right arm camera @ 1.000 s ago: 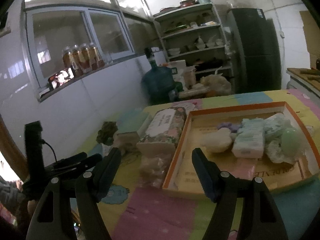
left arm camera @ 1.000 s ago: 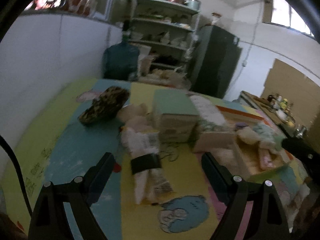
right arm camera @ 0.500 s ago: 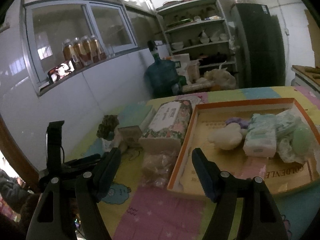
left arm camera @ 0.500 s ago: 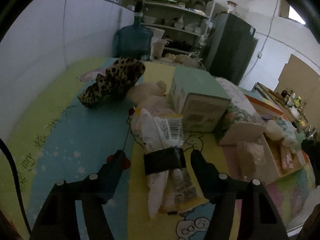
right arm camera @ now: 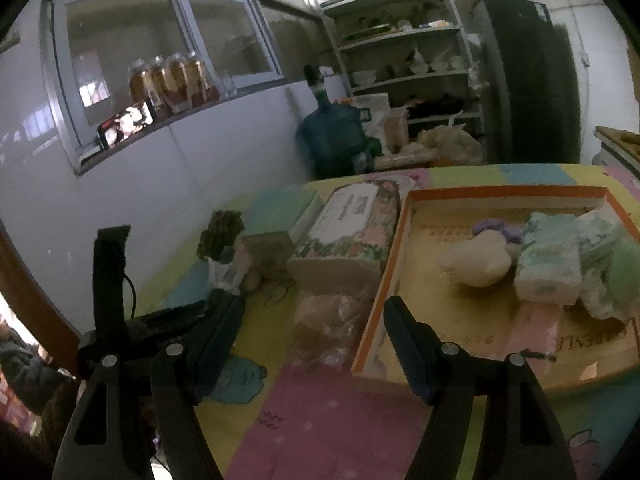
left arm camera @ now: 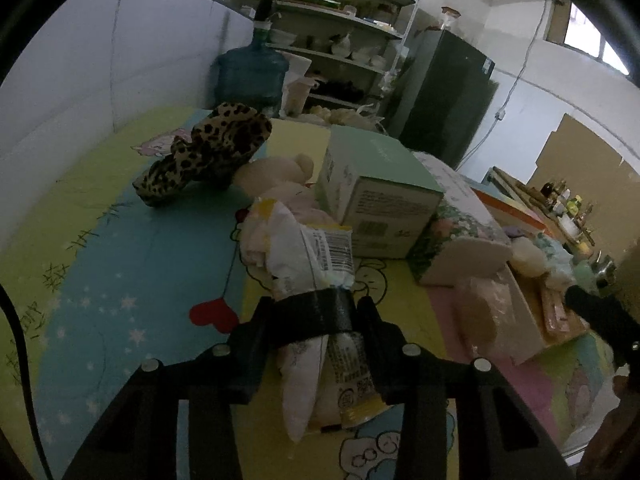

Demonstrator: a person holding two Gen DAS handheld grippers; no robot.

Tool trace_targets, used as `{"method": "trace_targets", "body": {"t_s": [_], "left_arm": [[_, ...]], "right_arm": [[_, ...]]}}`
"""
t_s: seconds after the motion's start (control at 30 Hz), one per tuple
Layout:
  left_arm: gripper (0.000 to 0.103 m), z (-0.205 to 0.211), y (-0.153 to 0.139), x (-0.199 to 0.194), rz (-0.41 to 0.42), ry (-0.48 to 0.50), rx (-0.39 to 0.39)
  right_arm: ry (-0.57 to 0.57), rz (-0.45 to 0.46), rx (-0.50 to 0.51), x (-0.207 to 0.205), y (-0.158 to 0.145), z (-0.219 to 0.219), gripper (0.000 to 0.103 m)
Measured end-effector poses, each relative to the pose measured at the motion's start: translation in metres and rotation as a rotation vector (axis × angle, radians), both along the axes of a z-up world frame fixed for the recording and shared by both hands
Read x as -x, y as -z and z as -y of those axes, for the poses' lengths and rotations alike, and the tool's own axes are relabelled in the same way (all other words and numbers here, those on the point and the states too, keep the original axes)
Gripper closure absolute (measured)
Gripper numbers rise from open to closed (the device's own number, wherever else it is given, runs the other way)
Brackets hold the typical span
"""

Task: Organize soft objects
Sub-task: 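Close the left tool on the white plastic bag with a black band, then lift the white bag with the left tool while the right tool moves over the table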

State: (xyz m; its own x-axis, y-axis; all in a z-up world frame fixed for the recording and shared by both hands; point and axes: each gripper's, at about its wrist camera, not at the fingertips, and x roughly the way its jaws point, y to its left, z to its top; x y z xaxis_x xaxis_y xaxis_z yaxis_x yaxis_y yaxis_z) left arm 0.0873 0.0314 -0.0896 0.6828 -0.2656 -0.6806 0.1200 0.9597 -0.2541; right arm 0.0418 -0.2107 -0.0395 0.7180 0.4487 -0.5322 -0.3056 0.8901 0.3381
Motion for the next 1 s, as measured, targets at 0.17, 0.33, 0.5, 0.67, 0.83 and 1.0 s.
{"method": "trace_targets", "body": {"t_s": [0.17, 0.33, 0.5, 0.67, 0.83, 1.0], "left_arm": [[0.061, 0.001, -0.013, 0.013, 0.052, 0.02, -0.006], [0.061, 0.0, -0.027, 0.025, 0.107, 0.037, 0.0], [0.061, -0.009, -0.035, 0.026, 0.139, 0.038, 0.021], [0.061, -0.02, -0.037, 0.026, 0.157, 0.035, 0.049], [0.062, -0.027, -0.036, 0.025, 0.172, 0.046, 0.068], [0.062, -0.034, -0.031, 0.021, 0.17, 0.064, 0.097]], "right_arm": [[-0.016, -0.017, 0.013, -0.006, 0.005, -0.011, 0.028], [-0.026, -0.043, 0.029, -0.014, 0.012, -0.024, 0.028], [-0.035, -0.053, 0.047, -0.019, 0.013, -0.038, 0.028], [0.013, -0.094, 0.11, -0.028, 0.019, -0.05, 0.028], [0.074, -0.13, 0.193, -0.036, 0.023, -0.06, 0.028], [0.134, -0.154, 0.267, -0.043, 0.03, -0.067, 0.028]]}}
